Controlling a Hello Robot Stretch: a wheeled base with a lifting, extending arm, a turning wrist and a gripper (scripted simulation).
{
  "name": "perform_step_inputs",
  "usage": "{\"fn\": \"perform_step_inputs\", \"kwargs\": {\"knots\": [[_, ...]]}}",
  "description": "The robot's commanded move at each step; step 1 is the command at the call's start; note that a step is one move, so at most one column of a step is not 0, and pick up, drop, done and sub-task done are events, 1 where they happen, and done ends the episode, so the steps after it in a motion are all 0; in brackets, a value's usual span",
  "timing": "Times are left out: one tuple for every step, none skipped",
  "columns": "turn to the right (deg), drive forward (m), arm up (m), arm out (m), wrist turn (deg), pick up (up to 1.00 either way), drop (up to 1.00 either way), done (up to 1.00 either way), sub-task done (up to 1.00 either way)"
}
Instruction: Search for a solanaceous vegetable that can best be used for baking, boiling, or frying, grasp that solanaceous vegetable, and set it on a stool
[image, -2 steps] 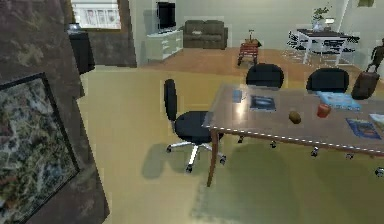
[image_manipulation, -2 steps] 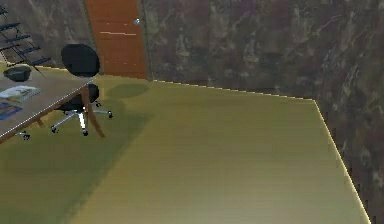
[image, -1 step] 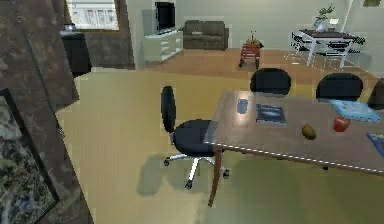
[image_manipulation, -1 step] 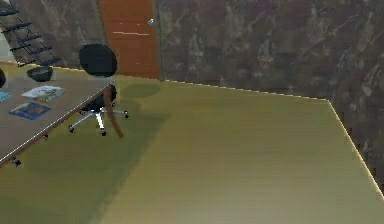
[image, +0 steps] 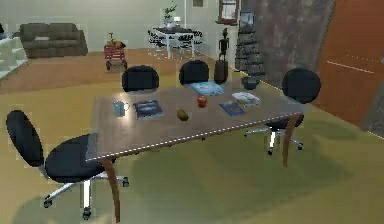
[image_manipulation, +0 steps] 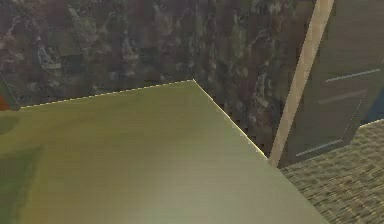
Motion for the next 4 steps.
{"fn": "perform_step_inputs", "kwargs": {"knots": [[0.0, 0.50, 0.00, 0.00, 0.0, 0.00, 0.00, 0.00, 0.00], [-45.0, 0.00, 0.00, 0.00, 0.0, 0.00, 0.00, 0.00, 0.00], [-45.0, 0.00, 0.00, 0.00, 0.0, 0.00, 0.00, 0.00, 0.00], [0.0, 0.00, 0.50, 0.00, 0.0, 0.00, 0.00, 0.00, 0.00]]}}
